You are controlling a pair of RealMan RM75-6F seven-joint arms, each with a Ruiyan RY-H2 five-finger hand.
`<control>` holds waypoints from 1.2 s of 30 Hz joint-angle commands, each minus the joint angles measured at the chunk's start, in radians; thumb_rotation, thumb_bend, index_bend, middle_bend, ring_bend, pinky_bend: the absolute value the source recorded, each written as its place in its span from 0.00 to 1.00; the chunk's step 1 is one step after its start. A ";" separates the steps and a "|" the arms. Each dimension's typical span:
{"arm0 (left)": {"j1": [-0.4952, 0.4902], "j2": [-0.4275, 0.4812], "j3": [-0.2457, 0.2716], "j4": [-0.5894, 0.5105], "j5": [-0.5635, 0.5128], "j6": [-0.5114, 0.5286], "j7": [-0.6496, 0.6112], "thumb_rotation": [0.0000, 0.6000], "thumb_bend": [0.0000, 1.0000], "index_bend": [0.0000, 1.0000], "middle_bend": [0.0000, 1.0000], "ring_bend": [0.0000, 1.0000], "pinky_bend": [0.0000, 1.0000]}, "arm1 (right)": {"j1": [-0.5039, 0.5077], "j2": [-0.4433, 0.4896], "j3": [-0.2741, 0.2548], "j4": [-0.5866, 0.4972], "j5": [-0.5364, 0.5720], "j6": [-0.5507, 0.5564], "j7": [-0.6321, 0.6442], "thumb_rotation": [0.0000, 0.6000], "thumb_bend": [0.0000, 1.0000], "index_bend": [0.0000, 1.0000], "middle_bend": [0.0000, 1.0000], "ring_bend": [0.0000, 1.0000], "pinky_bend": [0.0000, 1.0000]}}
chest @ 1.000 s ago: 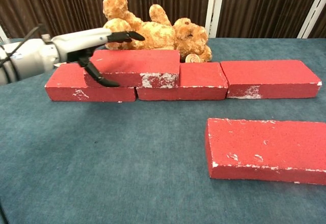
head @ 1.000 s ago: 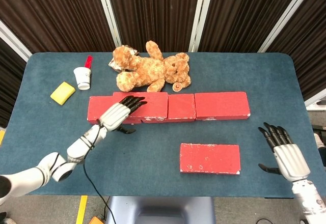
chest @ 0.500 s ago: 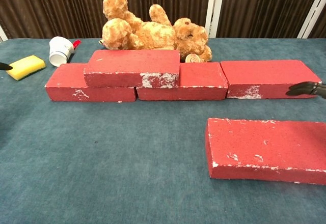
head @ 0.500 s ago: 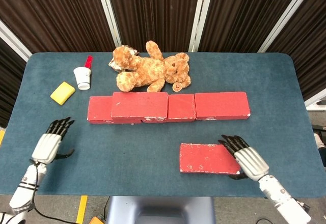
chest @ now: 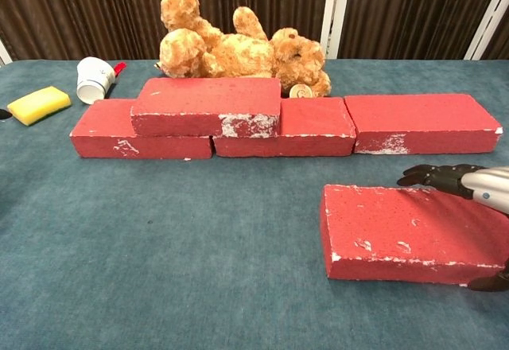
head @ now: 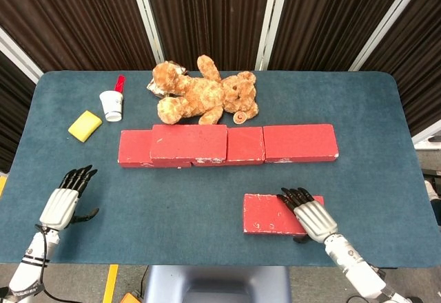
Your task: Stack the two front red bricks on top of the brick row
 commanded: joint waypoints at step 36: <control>0.004 0.141 0.011 -0.187 0.090 -0.106 -0.184 1.00 0.30 0.00 0.00 0.00 0.00 | 0.096 -0.138 0.056 0.104 0.117 -0.023 0.049 1.00 0.11 0.37 0.33 0.25 0.38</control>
